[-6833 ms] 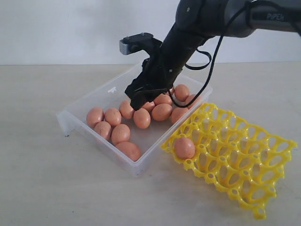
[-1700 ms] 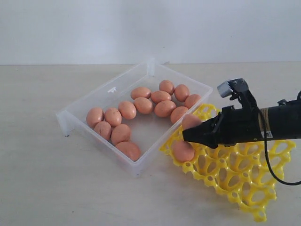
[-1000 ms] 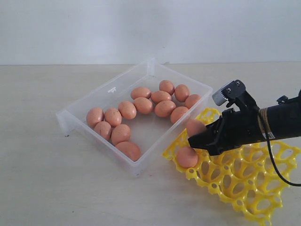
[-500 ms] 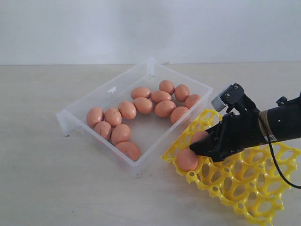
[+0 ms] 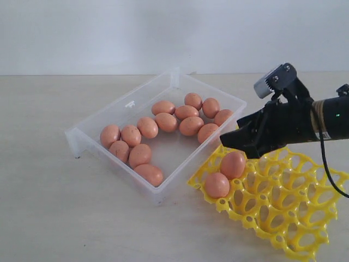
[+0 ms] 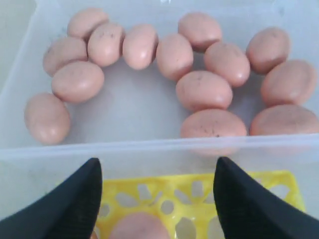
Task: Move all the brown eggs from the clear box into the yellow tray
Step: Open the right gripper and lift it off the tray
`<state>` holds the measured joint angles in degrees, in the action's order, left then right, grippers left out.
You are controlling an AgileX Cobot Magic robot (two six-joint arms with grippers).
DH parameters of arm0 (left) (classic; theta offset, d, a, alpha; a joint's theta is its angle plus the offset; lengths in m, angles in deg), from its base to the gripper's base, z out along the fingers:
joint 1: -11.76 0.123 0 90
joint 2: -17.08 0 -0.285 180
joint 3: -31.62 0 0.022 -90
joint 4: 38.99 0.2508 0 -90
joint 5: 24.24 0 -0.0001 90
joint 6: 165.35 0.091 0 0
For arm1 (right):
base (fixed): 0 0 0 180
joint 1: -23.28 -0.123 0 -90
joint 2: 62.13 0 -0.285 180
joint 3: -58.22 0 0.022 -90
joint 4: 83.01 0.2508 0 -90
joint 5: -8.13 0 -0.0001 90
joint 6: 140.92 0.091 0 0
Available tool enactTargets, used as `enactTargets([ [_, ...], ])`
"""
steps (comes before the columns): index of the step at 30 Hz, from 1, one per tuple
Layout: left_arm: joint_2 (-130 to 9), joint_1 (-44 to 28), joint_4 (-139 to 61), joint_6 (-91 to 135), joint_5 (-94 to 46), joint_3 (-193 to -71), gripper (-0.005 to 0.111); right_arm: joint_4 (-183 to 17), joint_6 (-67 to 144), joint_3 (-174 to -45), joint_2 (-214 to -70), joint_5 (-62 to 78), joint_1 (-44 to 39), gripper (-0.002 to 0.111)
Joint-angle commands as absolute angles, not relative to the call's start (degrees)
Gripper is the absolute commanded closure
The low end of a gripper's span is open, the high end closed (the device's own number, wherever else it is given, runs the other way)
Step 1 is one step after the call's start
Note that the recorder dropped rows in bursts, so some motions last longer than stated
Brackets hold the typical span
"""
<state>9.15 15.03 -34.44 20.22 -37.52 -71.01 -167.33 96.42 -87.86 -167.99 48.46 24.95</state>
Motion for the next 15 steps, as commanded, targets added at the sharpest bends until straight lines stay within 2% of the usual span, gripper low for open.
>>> enactTargets([
  [1, 9.29, 14.61, -34.74, 20.05, -37.15, -71.16, 0.103, -164.31, 103.47, -88.11, -162.34, 49.48, 24.88, 0.058],
  [3, 9.29, 14.61, -34.74, 20.05, -37.15, -71.16, 0.103, -164.62, 107.56, -88.11, -160.10, 49.42, 24.88, 0.074],
  [5, 9.29, 14.61, -34.74, 20.05, -37.15, -71.16, 0.103, -164.75, 109.06, -88.11, -158.06, 49.42, 24.88, 0.102],
  [6, 9.29, 14.61, -34.74, 20.05, -37.15, -71.16, 0.103, -164.84, 109.39, -88.11, -157.10, 49.42, 24.88, 0.108],
  [12, 9.29, 14.61, -34.74, 20.05, -37.15, -71.16, 0.103, -165.07, 109.62, -88.11, -154.92, 47.28, 24.76, 0.107],
  [15, 9.29, 14.61, -34.74, 20.05, -37.15, -71.16, 0.103, -165.39, 109.62, -88.37, -154.92, 41.52, 23.40, 0.107],
])
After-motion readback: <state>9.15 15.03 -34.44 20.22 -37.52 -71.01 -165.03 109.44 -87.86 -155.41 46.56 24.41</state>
